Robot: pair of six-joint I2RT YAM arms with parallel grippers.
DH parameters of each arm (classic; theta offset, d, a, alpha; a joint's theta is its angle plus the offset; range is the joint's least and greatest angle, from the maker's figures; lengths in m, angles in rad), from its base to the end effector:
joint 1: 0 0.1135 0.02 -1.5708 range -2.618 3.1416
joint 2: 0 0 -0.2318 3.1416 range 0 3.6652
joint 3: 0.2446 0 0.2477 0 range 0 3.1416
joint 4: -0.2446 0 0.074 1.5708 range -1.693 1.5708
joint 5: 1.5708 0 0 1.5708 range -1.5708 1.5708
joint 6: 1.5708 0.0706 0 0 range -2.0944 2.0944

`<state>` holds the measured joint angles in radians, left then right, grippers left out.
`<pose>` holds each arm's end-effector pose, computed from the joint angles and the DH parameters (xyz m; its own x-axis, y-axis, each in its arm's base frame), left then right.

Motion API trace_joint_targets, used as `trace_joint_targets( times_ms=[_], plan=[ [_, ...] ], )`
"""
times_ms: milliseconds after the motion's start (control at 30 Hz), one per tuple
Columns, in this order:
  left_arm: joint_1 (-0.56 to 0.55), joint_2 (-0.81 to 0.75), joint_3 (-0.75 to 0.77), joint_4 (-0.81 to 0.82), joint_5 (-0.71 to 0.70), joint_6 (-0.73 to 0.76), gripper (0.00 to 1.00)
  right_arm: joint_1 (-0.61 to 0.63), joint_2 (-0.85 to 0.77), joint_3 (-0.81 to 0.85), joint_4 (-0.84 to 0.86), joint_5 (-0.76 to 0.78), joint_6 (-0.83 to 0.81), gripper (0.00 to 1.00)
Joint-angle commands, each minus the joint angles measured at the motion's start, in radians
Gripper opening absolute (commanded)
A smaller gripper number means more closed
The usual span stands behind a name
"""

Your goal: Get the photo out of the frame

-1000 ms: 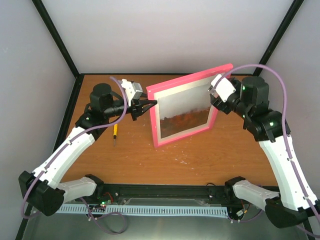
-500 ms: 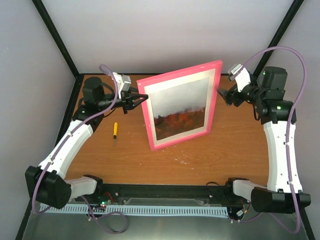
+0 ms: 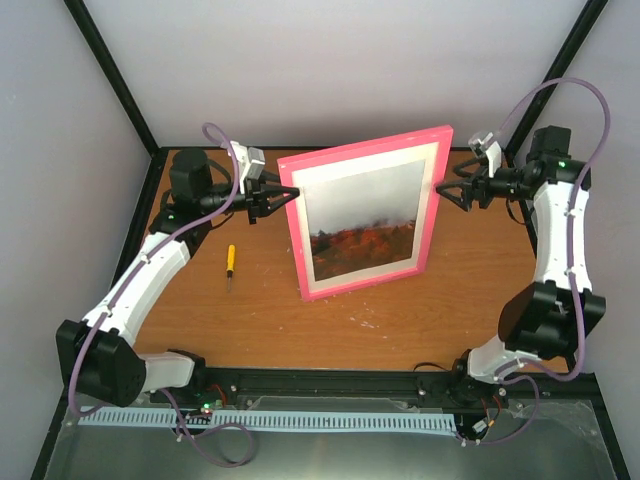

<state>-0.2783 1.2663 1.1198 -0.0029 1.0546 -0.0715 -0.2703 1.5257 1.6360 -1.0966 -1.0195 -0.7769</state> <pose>0.2761 -0.1427 0.3427 -0.2115 0.0238 -0.9771 0.9498 0.2406 -0.1998 0.3081 -0.0230 0.3386 -0.3536 -0.2831 -0.8915 -0.7867 0.6056 0.1198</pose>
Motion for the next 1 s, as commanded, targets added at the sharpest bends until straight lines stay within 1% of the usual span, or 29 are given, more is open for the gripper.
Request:
trace_joint_targets(
  times_ms=[0, 133, 300, 367, 500, 600, 667, 700, 733, 800, 833, 900, 967],
  plan=[
    [0.002, 0.027, 0.016, -0.008, 0.055, 0.039, 0.01, -0.001, 0.09, 0.076, -0.26, -0.203, -0.209, 0.87],
    [0.003, 0.04, 0.006, 0.015, 0.061, 0.026, 0.01, 0.009, 0.176, 0.111, -0.406, -0.257, -0.347, 0.8],
    [0.004, 0.057, 0.006, 0.021, 0.075, 0.026, 0.01, 0.043, 0.211, 0.093, -0.41, -0.248, -0.367, 0.74],
    [0.004, 0.061, 0.007, 0.021, 0.071, 0.03, 0.01, 0.058, 0.219, 0.087, -0.409, -0.248, -0.369, 0.69],
    [0.007, 0.067, 0.007, 0.023, 0.046, 0.023, 0.01, 0.068, 0.225, 0.068, -0.409, -0.26, -0.372, 0.53],
    [0.012, 0.06, -0.004, 0.032, -0.011, 0.009, 0.01, 0.066, 0.225, 0.048, -0.409, -0.274, -0.37, 0.39],
    [0.015, 0.048, -0.021, 0.049, -0.065, -0.006, 0.05, 0.066, 0.227, 0.037, -0.405, -0.291, -0.357, 0.29],
    [0.016, 0.043, -0.031, 0.058, -0.094, -0.011, 0.1, 0.066, 0.231, 0.03, -0.396, -0.299, -0.339, 0.24],
    [0.016, 0.037, -0.04, 0.064, -0.126, -0.017, 0.2, 0.067, 0.237, 0.025, -0.387, -0.306, -0.321, 0.2],
    [0.016, 0.019, -0.057, 0.07, -0.21, -0.035, 0.39, 0.067, 0.255, 0.019, -0.376, -0.319, -0.289, 0.15],
    [0.016, 0.006, -0.07, 0.075, -0.248, -0.038, 0.47, 0.068, 0.265, 0.017, -0.371, -0.322, -0.277, 0.13],
    [0.016, -0.034, -0.102, 0.095, -0.35, -0.044, 0.59, 0.067, 0.281, 0.009, -0.343, -0.323, -0.234, 0.07],
    [0.016, -0.103, -0.146, 0.12, -0.453, -0.058, 0.7, 0.066, 0.286, -0.014, -0.28, -0.322, -0.157, 0.03]
  ],
)
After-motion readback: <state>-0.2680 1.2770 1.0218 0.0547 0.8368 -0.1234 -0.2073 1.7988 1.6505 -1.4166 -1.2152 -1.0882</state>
